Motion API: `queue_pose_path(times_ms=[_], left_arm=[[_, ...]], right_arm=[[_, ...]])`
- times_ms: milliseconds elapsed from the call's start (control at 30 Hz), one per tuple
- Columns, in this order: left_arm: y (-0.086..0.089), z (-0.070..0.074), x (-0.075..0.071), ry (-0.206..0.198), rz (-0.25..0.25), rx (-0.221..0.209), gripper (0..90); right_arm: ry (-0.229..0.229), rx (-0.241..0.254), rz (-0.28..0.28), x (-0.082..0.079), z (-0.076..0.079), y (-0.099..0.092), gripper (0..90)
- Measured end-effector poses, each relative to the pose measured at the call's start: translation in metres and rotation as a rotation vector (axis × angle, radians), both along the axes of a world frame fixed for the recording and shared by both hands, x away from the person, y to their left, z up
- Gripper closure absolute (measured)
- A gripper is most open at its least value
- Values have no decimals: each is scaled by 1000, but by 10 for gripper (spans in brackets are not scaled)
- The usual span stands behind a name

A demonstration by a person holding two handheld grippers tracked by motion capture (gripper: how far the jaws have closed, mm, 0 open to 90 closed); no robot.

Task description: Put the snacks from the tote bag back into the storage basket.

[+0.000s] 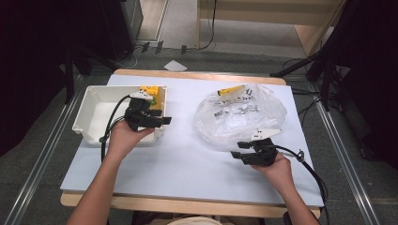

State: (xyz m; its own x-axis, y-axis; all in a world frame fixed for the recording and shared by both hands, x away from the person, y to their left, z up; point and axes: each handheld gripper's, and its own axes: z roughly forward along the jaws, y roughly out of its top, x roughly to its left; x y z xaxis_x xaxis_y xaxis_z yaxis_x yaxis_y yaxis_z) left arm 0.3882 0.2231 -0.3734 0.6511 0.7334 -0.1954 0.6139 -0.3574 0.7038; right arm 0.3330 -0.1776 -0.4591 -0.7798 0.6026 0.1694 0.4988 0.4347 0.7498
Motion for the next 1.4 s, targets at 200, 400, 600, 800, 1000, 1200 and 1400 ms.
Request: queue_pose_path(times_ms=[200,400,600,800,1000,1200,1400], left_arm=[[-17,1,-6,-15,-37,12,424],[-37,-1,-13,-35,-67,26,434],[-53,-6,-19,-31,-110,21,429],[-68,-14,-25,-29,-146,38,423],[-81,-24,-30,-12,-176,50,422],[-91,-33,-34,-8,-205,56,418],[-98,-42,-39,-8,-227,57,417]], right_arm=[[2,0,0,0,0,0,496],[2,0,2,0,0,0,496],[-1,-1,2,0,0,0,496],[-7,-1,8,0,0,0,496],[4,-1,5,0,0,0,496],[5,1,3,-1,0,1,496],[9,0,3,-1,0,1,496]])
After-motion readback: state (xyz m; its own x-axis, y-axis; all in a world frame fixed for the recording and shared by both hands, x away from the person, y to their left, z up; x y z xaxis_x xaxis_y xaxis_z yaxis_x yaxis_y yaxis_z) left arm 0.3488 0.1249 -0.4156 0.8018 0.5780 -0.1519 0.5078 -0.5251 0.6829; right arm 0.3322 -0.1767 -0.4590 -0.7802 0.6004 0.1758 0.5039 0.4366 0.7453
